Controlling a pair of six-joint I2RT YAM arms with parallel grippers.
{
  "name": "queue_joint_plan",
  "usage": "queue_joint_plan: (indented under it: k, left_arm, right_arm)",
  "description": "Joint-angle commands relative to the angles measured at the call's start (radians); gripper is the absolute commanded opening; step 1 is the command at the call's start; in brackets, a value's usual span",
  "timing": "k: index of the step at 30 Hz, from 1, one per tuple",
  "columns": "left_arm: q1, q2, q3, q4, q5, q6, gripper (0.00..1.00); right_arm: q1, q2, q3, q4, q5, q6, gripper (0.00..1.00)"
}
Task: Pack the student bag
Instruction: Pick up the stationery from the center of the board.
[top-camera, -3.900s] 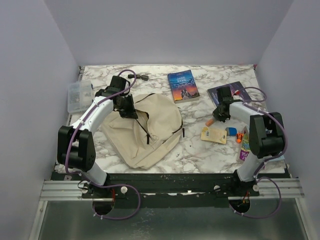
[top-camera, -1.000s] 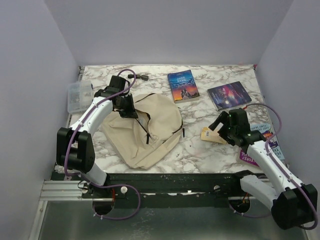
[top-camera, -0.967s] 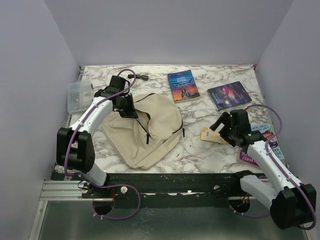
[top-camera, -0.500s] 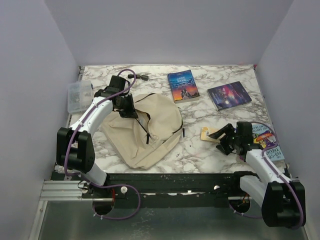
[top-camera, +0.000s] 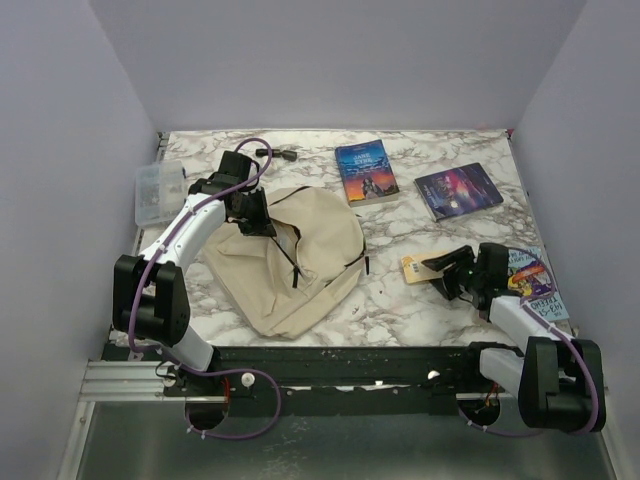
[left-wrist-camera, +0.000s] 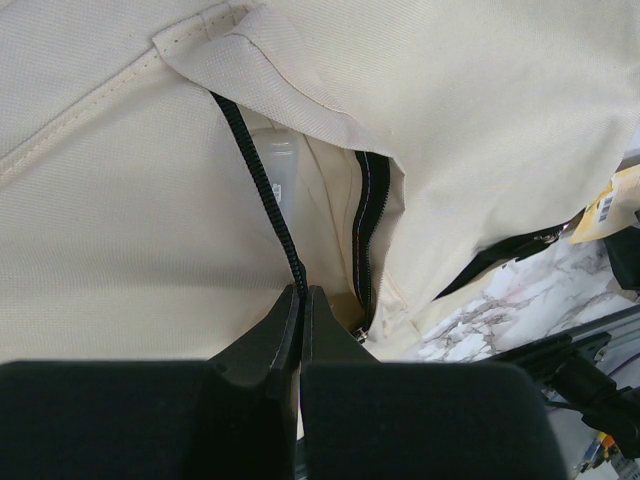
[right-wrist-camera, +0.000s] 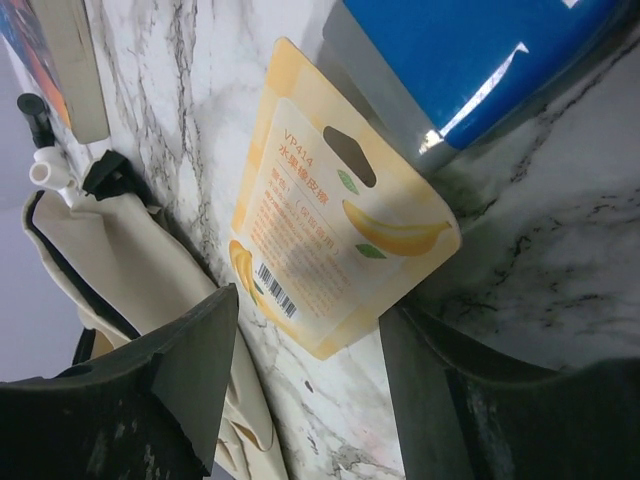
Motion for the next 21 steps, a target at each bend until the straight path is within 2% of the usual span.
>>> queue_joint_plan:
  k: [1,8,15,21]
  left_arm:
    - [-0.007,-0.018,-0.002,0.020,0.038,0.004,0.00]
    - [-0.007,-0.018,-0.002,0.021,0.041,0.003,0.00]
    - [-0.007,-0.014,-0.005,0.022,0.042,0.003,0.00]
    - [-0.007,-0.015,-0.002,0.023,0.046,0.003,0.00]
  right_arm:
    - [-0.011,0.047,-0.011,0.004,0.091,-0.064,0.63]
    - [-0.011,0.076,0.033,0.048,0.128,-0.136,0.58]
    - [-0.010,0.126,0.096,0.063,0.134,-0.222,0.41]
    - [-0.010,0.168,0.112,0.126,0.076,-0.243,0.19]
